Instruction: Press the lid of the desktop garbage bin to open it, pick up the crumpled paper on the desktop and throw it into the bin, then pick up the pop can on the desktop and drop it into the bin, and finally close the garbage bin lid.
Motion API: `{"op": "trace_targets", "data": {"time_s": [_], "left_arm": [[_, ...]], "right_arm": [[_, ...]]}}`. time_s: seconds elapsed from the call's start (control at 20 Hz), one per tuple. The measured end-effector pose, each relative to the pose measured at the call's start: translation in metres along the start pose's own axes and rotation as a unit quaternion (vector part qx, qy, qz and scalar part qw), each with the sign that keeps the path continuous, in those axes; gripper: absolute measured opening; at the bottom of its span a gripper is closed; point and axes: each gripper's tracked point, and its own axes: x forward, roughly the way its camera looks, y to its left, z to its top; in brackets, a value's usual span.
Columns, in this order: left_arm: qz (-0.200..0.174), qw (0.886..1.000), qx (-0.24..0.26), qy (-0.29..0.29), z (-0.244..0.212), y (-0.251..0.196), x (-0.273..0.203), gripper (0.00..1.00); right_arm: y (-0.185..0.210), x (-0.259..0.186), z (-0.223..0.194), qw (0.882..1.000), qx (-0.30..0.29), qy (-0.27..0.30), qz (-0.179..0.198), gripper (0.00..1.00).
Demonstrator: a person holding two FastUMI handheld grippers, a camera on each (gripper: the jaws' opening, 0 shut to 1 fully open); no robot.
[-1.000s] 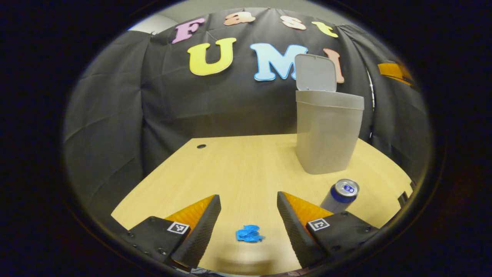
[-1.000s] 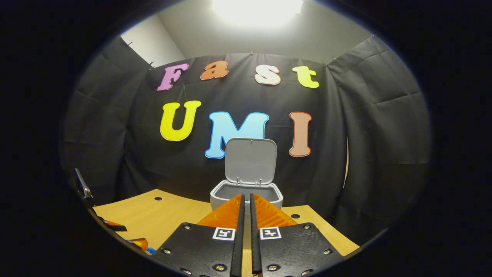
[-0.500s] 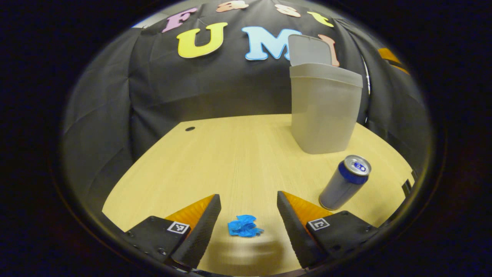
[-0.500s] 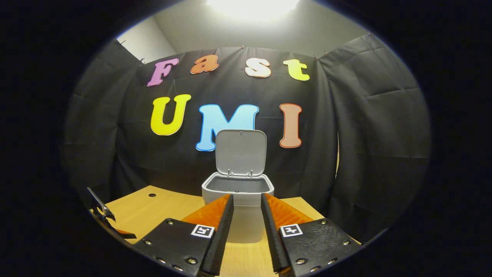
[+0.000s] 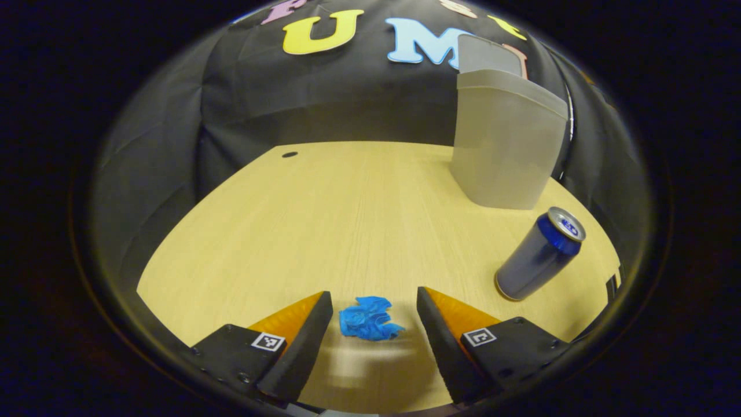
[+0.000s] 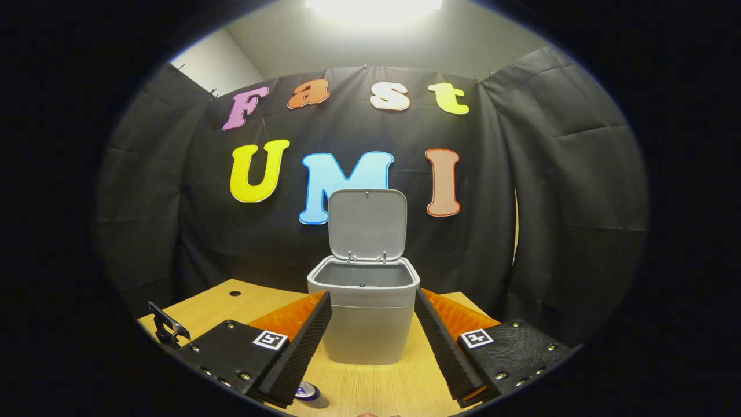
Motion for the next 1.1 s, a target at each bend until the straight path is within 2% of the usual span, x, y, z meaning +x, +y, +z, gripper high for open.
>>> {"op": "trace_targets", "data": {"time_s": [0.25,0.3,0.35,0.4,0.5,0.55,0.7,0.8,0.9,1.0,1.05,1.1], "left_arm": [[0.002,1.000,-0.013,0.026,-0.013,0.001,0.006,1.00],[0.005,0.999,-0.015,0.037,-0.018,0.003,0.006,0.96],[0.005,0.999,-0.005,0.034,-0.018,0.002,0.007,0.92],[0.009,0.999,0.005,0.037,-0.020,0.003,0.008,0.99],[0.011,0.999,0.029,0.029,-0.020,0.000,0.010,0.97],[0.007,0.999,0.028,0.028,-0.020,-0.004,0.010,0.93],[0.006,0.999,0.030,0.022,-0.021,-0.002,0.009,0.92],[0.002,0.999,0.032,0.020,-0.021,-0.007,0.010,0.87],[0.007,0.999,0.039,0.021,-0.021,-0.007,0.011,0.77],[0.003,0.999,0.037,0.021,-0.020,-0.013,0.011,0.77],[0.007,0.999,0.041,0.024,-0.023,-0.013,0.011,0.70],[0.001,0.999,0.044,0.025,-0.021,-0.016,0.012,0.63]], "right_arm": [[-0.003,0.007,-0.003,1.000,0.001,0.004,0.002,0.93],[-0.003,0.008,-0.005,1.000,0.003,0.008,0.004,0.93],[-0.002,0.010,-0.007,1.000,0.003,0.012,0.006,0.93],[-0.002,0.010,-0.009,1.000,0.004,0.015,0.008,0.93],[-0.001,0.012,-0.012,1.000,0.006,0.019,0.014,0.93],[0.001,0.012,-0.012,1.000,0.008,0.020,0.019,0.93],[0.003,0.012,-0.013,0.999,0.018,0.021,0.028,0.93],[0.000,0.012,-0.012,0.999,0.021,0.019,0.028,0.93],[-0.003,0.012,-0.013,0.999,0.028,0.022,0.029,0.93],[-0.009,0.011,-0.014,0.999,0.039,0.024,0.025,0.93],[-0.013,0.010,-0.015,0.999,0.043,0.023,0.021,0.89],[-0.017,0.009,-0.014,0.999,0.044,0.021,0.016,0.93]]}}
